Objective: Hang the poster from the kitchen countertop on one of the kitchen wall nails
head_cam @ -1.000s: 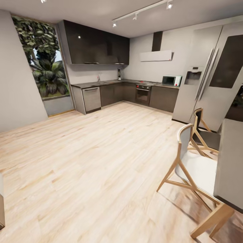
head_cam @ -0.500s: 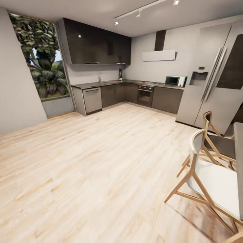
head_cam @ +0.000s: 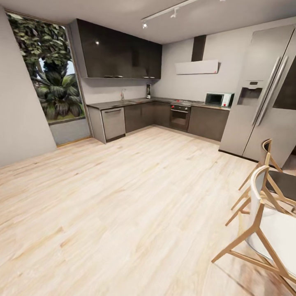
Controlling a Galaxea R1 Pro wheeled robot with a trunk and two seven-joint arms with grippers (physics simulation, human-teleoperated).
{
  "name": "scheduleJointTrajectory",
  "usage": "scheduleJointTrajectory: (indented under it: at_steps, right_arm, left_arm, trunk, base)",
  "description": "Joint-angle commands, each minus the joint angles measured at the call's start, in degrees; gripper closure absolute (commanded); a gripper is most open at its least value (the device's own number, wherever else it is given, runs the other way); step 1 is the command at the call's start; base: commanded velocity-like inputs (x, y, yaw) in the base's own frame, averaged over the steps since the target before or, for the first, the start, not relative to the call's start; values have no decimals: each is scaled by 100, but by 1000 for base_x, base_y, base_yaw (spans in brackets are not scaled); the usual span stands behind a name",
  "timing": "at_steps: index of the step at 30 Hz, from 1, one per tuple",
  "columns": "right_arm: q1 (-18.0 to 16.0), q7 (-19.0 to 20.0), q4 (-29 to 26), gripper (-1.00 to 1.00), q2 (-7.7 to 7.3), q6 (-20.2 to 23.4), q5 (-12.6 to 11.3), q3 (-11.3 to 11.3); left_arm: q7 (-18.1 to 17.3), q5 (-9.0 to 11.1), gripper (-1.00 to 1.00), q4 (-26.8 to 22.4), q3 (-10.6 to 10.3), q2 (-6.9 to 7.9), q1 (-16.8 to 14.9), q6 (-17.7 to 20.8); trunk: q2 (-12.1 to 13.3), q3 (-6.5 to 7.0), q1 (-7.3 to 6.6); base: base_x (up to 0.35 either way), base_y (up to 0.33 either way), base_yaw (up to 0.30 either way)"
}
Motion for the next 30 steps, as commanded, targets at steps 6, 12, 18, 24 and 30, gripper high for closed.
scheduleJointTrajectory:
  at_steps: [6, 12, 18, 24, 30]
  right_arm:
    - [-3, -2, 3, -100, -5, -16, 30, 0]
    - [-3, -2, 3, -100, -6, -16, 25, -1]
    - [-3, -2, -3, -100, -4, -16, 24, -11]
    - [-3, -2, -5, -100, 2, -16, 6, -23]
    - [-3, -2, -6, -100, 3, -16, -11, -25]
  left_arm:
    - [0, -1, -100, -5, 4, -1, 2, -11]
    - [0, -1, -100, -5, 4, -1, 2, -11]
    - [0, -1, -100, -5, 4, -1, 2, -11]
    - [0, -1, -100, -5, 4, 33, 2, -11]
    - [0, -1, -100, -5, 4, 42, 2, -11]
  trunk:
    - [-2, -4, 3]
    - [-2, -4, 3]
    - [-2, -4, 3]
    - [-2, -4, 3]
    - [-2, -4, 3]
  base:
    - [324, 128, 0]
    - [328, 113, 0]
    - [332, 94, 0]
    - [334, 80, 0]
    - [335, 78, 0]
